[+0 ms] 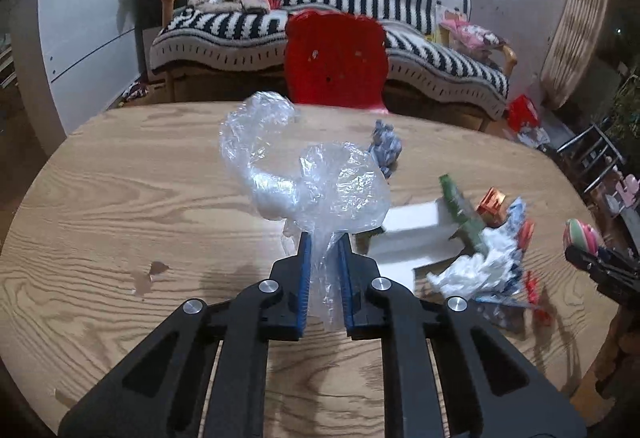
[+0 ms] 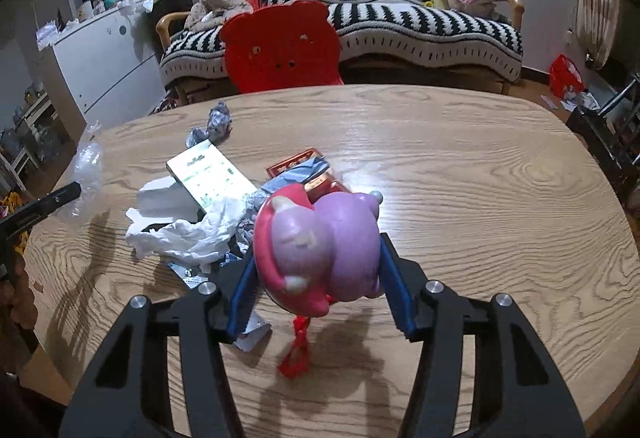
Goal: Collect trash
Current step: 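Carry the plastic bag and pig toy to the bin and release both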
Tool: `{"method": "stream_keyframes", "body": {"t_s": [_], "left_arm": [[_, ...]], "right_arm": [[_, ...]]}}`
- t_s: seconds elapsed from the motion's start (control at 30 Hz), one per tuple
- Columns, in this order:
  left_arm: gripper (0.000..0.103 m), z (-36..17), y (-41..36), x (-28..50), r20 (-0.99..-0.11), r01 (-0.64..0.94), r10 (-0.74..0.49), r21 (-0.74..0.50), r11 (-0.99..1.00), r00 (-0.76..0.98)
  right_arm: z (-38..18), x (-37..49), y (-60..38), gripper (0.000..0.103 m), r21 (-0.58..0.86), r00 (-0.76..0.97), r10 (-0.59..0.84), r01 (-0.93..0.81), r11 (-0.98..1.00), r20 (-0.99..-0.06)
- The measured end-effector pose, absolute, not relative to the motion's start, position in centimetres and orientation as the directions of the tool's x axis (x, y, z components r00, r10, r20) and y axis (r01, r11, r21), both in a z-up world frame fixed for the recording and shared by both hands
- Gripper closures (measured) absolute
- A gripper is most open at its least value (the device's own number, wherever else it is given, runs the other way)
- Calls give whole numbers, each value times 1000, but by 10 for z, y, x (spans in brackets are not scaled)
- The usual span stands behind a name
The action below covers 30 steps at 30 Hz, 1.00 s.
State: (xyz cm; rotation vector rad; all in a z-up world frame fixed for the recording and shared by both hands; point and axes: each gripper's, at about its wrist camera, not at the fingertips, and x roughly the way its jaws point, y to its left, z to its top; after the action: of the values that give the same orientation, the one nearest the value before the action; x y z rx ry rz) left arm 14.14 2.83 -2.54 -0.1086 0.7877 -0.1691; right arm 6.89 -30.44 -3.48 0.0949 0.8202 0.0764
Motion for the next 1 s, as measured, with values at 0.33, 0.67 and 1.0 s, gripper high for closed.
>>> {"method": "stream_keyframes", "body": {"t_s": [0.33, 0.67, 1.0], "left_arm": [[92, 9, -35, 107, -634, 253, -301, -167, 953, 713], [92, 8, -207, 39, -624, 568, -535, -171, 805, 570], [92, -38, -383, -62, -673, 834, -683, -180, 522, 283]], "right_arm": [[-2, 7, -364, 48, 89, 729, 35, 35, 995, -683], [5, -98, -480, 48, 79, 731, -117, 228, 970, -672], [-24, -218, -599, 48, 116, 658, -235, 444, 889, -716]]}}
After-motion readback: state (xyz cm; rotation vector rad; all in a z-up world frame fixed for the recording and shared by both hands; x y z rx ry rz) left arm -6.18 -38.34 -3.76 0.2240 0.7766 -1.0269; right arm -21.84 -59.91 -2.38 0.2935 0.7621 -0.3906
